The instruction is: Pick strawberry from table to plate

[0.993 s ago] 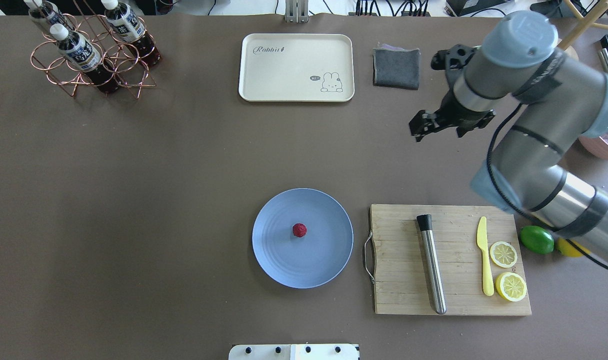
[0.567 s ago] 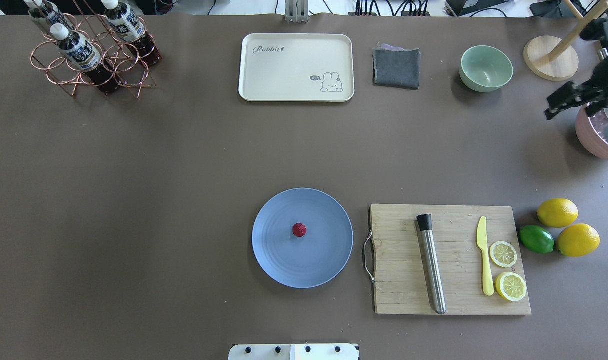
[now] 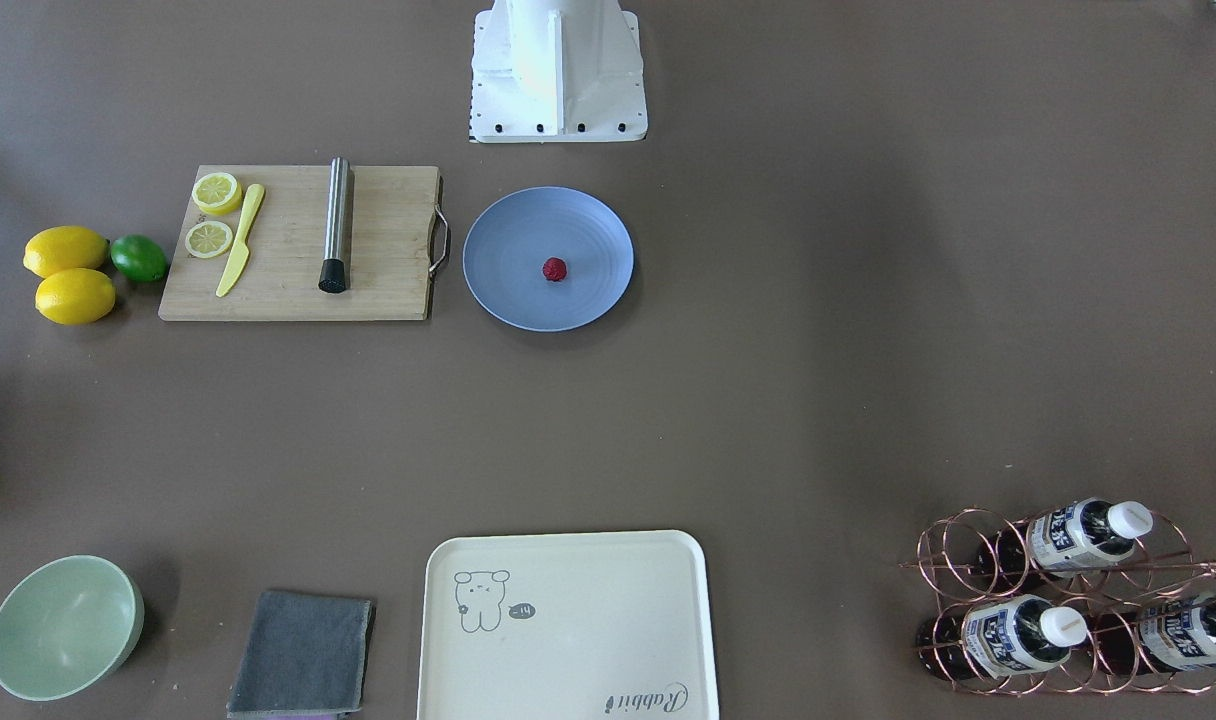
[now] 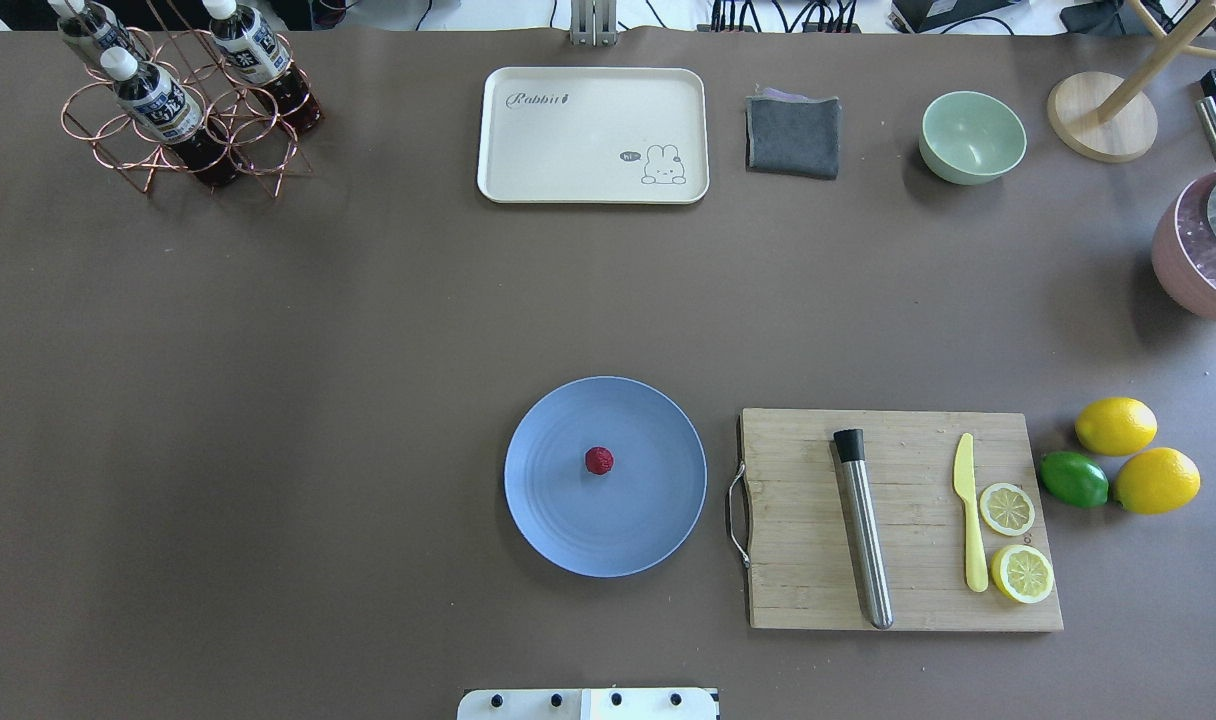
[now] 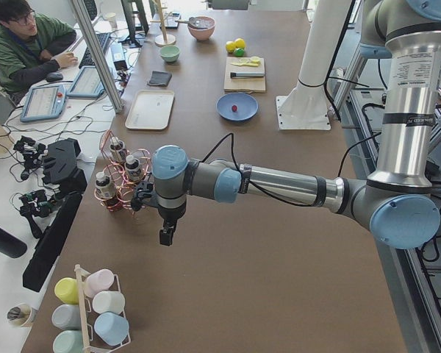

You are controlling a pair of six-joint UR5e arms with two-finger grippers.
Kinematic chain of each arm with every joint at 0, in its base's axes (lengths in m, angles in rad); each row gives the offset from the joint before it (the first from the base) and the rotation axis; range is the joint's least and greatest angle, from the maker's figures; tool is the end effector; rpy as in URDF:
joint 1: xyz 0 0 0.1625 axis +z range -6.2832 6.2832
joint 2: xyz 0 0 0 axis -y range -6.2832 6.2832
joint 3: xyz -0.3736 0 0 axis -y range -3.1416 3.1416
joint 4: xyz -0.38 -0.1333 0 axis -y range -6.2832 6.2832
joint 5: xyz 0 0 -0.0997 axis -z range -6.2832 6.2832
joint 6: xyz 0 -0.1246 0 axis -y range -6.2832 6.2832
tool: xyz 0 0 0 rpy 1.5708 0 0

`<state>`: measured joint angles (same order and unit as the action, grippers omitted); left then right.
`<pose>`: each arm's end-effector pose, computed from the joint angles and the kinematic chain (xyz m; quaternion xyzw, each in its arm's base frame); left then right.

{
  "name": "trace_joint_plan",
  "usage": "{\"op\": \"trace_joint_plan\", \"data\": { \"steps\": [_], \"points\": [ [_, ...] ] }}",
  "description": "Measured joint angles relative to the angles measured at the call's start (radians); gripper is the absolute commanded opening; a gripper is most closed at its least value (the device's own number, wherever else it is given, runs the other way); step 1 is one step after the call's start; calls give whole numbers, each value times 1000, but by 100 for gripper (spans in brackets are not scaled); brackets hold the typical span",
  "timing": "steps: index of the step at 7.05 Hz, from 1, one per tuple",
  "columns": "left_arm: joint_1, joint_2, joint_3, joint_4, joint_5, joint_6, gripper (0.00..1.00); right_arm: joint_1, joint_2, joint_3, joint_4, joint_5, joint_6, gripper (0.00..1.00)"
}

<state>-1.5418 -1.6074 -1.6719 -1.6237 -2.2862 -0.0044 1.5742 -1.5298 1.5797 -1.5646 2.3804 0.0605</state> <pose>-0.0369 -0.5071 0.5571 0.0833 0.3500 0.0448 0.9320 0.0448 -0.4991 0.5971 0.0145 -0.3943 0.0183 0.9187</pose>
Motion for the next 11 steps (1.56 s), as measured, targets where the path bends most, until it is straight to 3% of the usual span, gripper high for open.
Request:
{"op": "trace_joint_plan", "data": {
  "steps": [3, 11],
  "points": [
    [0, -2, 17, -7, -2, 0, 98, 57, -32, -4, -3, 6, -39, 100],
    [1, -2, 21, -6, 0, -2, 98, 66, -32, 3, 0, 13, -42, 100]
  ]
}}
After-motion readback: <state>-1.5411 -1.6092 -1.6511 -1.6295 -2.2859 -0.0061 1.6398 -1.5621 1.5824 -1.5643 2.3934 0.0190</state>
